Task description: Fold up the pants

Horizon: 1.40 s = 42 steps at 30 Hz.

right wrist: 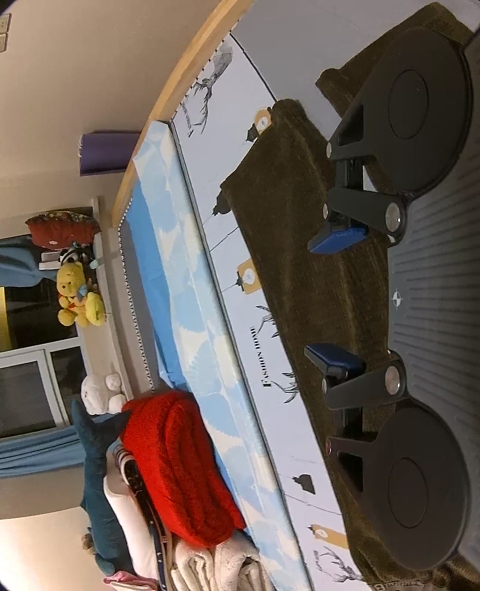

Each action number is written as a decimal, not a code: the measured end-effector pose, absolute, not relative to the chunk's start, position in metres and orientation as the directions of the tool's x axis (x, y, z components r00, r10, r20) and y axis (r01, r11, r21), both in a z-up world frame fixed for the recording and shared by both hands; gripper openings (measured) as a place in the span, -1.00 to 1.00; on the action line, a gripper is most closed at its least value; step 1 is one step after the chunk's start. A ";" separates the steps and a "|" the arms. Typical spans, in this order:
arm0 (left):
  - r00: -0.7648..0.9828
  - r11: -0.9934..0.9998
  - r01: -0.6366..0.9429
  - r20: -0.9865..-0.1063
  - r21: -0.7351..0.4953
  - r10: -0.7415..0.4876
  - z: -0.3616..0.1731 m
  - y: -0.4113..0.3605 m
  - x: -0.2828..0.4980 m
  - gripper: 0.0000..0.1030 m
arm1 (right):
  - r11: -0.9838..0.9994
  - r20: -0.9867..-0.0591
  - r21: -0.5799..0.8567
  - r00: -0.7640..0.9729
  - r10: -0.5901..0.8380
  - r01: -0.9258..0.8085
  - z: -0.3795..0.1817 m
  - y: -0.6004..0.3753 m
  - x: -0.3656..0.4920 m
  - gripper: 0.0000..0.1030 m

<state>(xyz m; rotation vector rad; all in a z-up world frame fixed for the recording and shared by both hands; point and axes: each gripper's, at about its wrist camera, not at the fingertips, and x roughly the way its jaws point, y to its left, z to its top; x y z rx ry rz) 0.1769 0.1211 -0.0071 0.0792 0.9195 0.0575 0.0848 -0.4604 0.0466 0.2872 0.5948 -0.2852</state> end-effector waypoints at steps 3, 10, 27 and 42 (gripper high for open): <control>0.610 0.995 -0.036 -0.786 0.094 0.097 -0.007 0.118 0.186 0.58 | 0.918 -0.563 0.198 0.806 -0.181 0.344 0.049 -0.459 0.086 -0.05; 0.632 0.998 -0.043 -0.772 0.044 0.061 -0.006 0.113 0.201 0.64 | 0.941 -0.526 0.180 0.836 -0.155 0.288 0.053 -0.446 0.092 -0.03; 0.689 1.000 0.015 -0.725 -0.007 -0.015 -0.025 0.093 0.259 0.69 | 0.954 -0.572 0.182 0.815 -0.093 0.237 0.056 -0.428 0.116 0.13; 0.632 0.974 0.158 -0.774 0.164 0.028 -0.092 0.059 0.333 0.70 | 0.966 -0.615 0.154 0.786 -0.070 0.207 0.043 -0.430 0.136 -0.32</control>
